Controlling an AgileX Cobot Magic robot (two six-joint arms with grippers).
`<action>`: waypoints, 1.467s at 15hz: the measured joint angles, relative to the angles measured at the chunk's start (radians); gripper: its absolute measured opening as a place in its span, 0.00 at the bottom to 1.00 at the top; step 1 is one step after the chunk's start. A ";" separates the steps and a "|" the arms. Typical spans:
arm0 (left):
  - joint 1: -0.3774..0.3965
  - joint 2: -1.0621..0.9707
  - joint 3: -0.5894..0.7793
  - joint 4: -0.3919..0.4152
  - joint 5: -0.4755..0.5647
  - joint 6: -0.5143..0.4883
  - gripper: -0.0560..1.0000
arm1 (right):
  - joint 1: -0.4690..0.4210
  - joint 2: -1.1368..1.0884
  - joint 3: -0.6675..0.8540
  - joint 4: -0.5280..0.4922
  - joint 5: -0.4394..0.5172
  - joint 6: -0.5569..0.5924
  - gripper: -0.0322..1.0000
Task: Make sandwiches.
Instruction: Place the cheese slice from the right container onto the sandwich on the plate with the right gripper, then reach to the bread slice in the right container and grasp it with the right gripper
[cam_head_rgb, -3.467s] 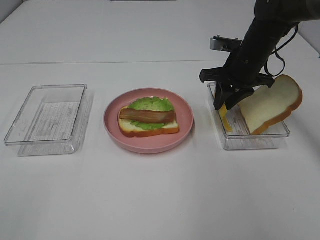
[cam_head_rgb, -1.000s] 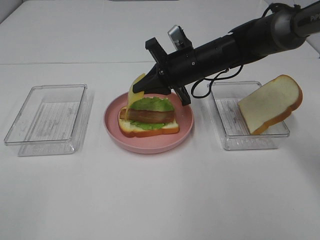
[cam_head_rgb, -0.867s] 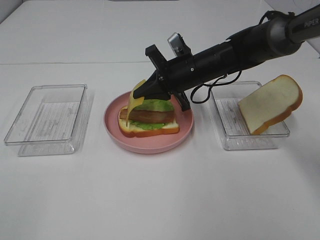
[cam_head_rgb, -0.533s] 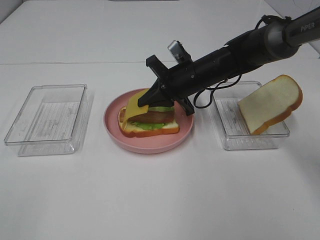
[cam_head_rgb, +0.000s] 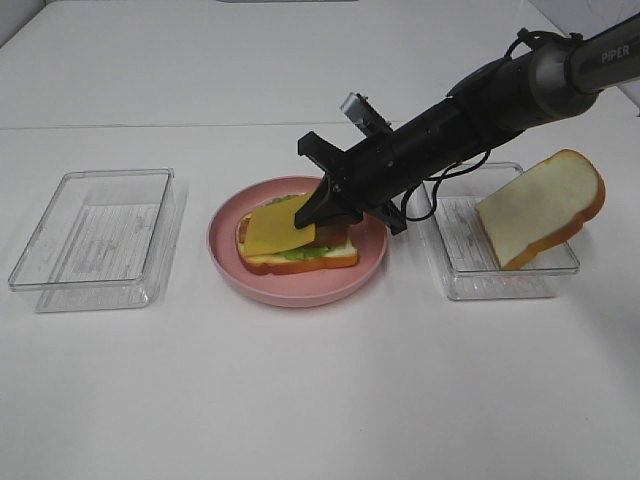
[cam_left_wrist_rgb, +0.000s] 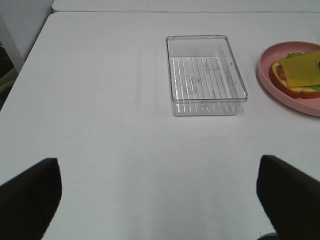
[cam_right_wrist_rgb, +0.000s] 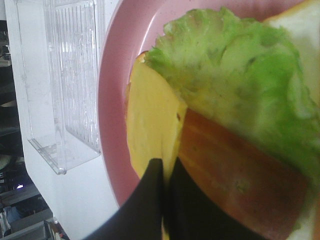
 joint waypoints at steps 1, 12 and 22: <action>0.000 0.000 0.000 0.000 0.000 0.000 0.98 | 0.000 0.000 0.000 -0.008 0.000 0.001 0.06; 0.000 0.000 0.000 0.000 0.000 0.000 0.98 | 0.000 -0.097 0.000 -0.209 -0.006 0.099 0.53; 0.000 0.000 0.000 0.000 0.000 0.000 0.98 | -0.034 -0.501 0.001 -0.789 0.175 0.540 0.94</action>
